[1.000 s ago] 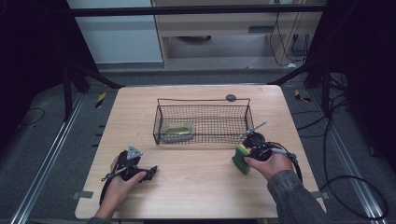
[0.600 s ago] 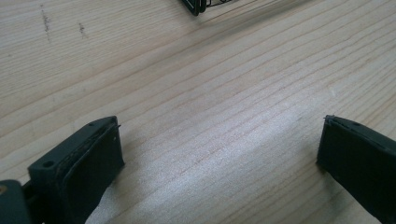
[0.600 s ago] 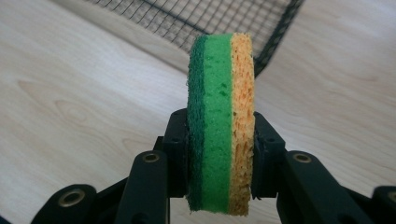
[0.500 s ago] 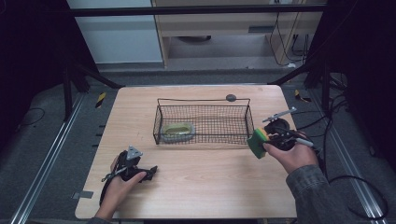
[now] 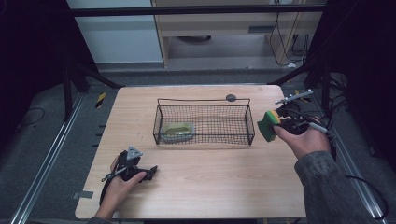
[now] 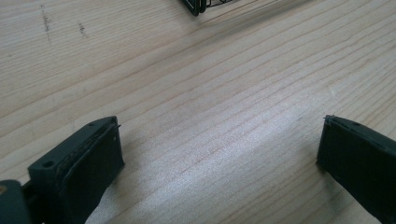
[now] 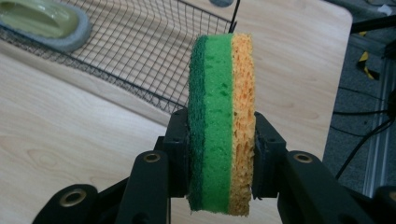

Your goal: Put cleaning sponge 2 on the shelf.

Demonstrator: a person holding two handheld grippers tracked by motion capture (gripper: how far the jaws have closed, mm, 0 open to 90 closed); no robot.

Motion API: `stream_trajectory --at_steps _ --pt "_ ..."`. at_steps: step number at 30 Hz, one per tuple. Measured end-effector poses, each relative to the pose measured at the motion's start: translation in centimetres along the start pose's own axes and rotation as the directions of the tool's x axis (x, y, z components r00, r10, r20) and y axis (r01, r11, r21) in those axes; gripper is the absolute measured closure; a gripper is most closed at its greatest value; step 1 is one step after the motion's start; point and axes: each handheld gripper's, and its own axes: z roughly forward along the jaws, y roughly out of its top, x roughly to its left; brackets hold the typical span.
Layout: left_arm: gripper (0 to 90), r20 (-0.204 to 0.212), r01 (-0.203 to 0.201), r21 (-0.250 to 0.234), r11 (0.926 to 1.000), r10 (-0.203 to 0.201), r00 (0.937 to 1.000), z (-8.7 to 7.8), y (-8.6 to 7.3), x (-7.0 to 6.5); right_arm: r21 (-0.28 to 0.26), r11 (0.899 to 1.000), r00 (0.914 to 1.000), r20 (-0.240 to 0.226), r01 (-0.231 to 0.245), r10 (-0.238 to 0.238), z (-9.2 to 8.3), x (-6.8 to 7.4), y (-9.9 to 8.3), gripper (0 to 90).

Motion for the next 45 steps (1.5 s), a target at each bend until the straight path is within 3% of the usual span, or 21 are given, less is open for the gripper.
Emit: stream_trajectory --at_steps 10,19,28,45 --pt "0.0 0.003 -0.004 -0.004 1.0 0.004 1.0 0.0 0.0 0.0 -0.044 0.999 0.9996 0.023 -0.012 0.013 0.1 -0.1 2.8 65.3" --pt "0.0 0.002 -0.002 -0.004 1.0 0.002 1.0 0.0 0.0 0.0 -0.079 0.997 0.9996 0.027 0.0 0.002 0.4 1.6 5.4 65.3" --pt "0.0 0.002 -0.002 -0.004 1.0 0.002 1.0 0.0 0.0 0.0 -0.081 0.997 0.9998 0.017 0.014 -0.013 1.7 2.3 5.9 65.2" --pt "0.0 0.001 0.004 -0.005 1.0 -0.004 1.0 0.1 0.0 0.0 -0.066 0.998 0.9994 0.027 -0.018 0.02 4.2 2.6 5.8 65.1"
